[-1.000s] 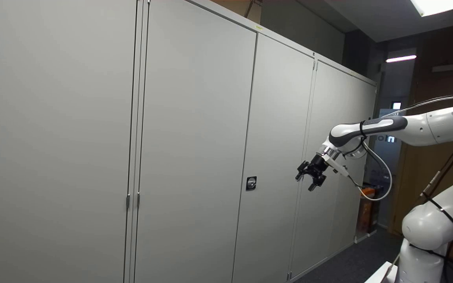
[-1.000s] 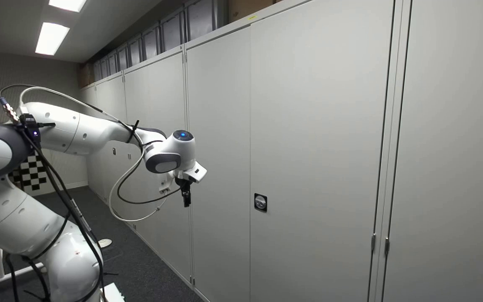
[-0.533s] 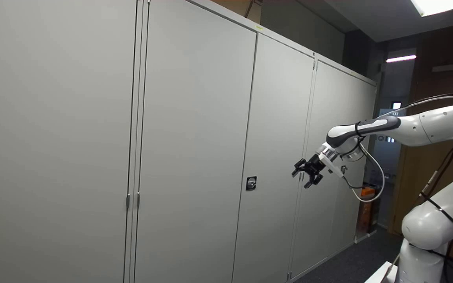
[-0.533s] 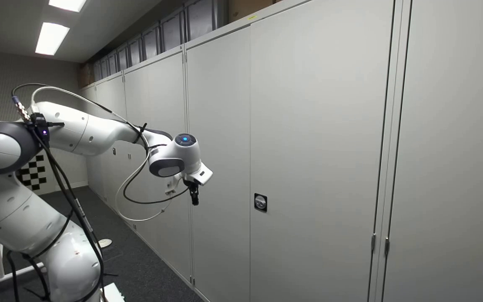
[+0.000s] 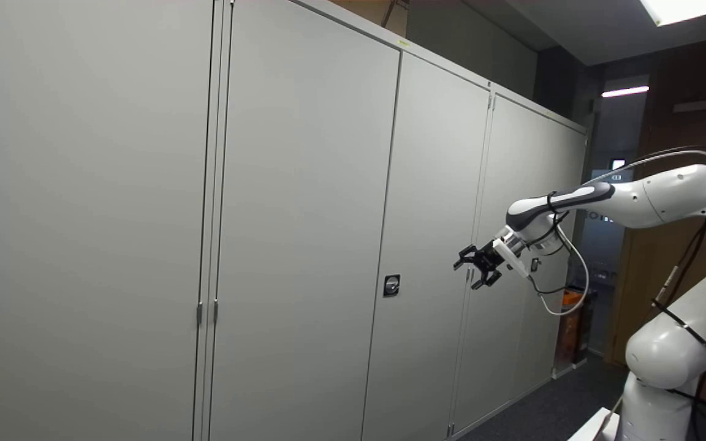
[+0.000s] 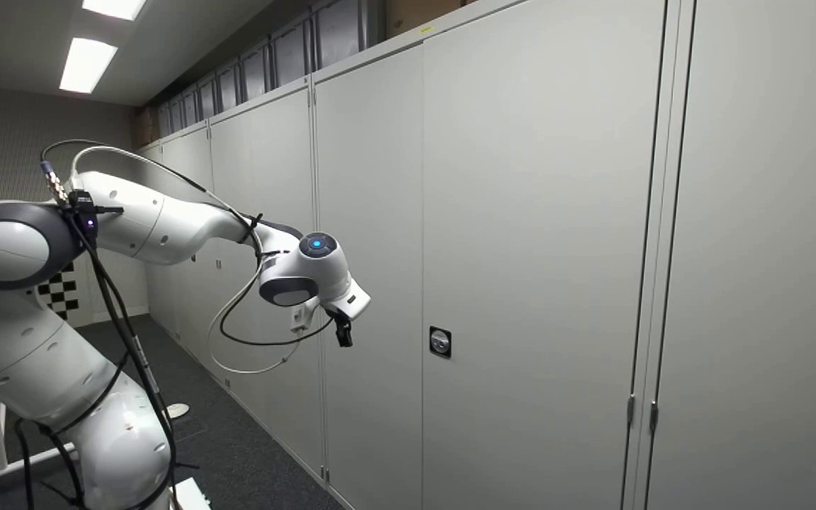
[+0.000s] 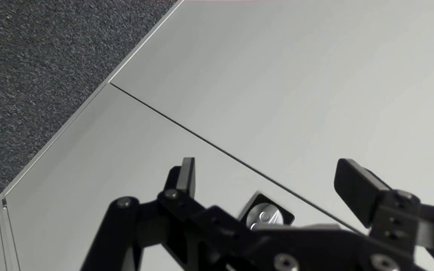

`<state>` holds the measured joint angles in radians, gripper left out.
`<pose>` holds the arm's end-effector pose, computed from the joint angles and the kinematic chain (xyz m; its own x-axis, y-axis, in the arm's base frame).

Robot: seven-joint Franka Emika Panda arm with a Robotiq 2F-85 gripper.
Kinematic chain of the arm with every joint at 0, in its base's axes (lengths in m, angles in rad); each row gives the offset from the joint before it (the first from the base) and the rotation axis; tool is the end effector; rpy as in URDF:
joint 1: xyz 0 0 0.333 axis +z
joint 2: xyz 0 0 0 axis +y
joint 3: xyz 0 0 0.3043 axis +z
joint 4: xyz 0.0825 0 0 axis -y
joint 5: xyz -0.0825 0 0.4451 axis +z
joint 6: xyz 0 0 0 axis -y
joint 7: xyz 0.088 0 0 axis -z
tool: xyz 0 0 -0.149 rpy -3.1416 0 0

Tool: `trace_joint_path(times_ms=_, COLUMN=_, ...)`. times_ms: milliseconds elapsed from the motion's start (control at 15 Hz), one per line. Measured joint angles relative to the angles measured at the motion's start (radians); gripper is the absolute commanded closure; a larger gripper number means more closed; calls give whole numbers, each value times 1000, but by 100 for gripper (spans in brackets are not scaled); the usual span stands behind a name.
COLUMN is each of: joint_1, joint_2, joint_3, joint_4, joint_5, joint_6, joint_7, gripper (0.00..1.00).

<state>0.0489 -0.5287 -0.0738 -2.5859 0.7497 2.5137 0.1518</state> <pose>0.4967 0.0008 0.4109 0.7291 -0.6720 0.1297 -0.4451 -0.6096 -0.6560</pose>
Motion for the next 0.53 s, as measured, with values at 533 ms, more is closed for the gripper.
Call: trace_joint_path(times_ms=533, joint_1=3, joint_2=105, joint_3=-5, joint_4=43, joint_5=145, joint_6=143, joint_7=-22, gripper=0)
